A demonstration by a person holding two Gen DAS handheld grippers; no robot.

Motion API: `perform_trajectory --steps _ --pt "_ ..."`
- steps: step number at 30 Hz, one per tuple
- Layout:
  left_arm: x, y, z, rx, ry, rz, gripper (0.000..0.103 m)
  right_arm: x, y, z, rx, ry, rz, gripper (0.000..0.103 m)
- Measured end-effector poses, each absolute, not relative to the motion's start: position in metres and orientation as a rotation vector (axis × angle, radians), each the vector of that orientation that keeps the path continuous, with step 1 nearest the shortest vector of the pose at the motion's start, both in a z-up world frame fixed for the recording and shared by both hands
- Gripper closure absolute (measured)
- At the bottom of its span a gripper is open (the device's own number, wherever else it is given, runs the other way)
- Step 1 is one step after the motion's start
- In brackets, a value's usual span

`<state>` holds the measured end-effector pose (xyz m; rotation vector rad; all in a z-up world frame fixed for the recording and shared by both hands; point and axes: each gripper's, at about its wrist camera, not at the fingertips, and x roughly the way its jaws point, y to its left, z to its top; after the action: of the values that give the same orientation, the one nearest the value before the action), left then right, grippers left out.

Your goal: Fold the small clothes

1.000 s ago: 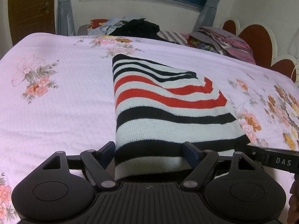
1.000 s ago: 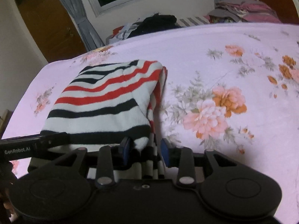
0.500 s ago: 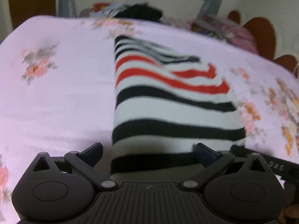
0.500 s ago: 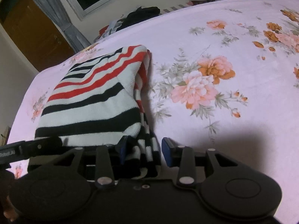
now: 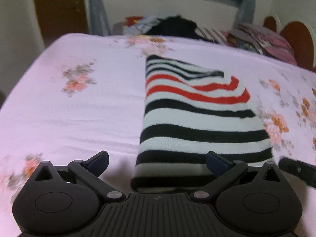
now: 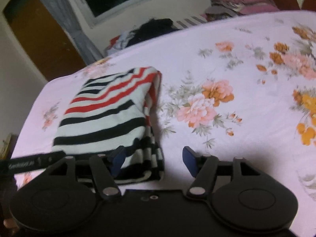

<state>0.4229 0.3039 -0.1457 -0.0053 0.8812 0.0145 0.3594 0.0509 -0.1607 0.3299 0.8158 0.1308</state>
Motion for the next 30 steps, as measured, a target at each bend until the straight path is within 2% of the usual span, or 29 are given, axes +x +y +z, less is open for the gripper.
perform_trajectory --steps 8,13,23,30 --pt "0.333 0.301 -0.088 0.013 0.755 0.036 0.0 0.284 0.049 -0.106 0.149 0.771 0.229 0.016" --pt "0.272 0.307 -0.062 -0.026 0.74 0.056 0.0 0.224 0.05 -0.065 0.071 0.689 0.173 0.001" --pt "0.146 0.303 -0.022 -0.017 0.674 0.126 0.0 0.106 0.039 -0.007 0.055 0.528 0.139 0.0" --pt "0.094 0.297 0.002 -0.024 0.627 0.116 0.0 0.067 0.035 0.011 0.065 0.452 0.152 0.0"
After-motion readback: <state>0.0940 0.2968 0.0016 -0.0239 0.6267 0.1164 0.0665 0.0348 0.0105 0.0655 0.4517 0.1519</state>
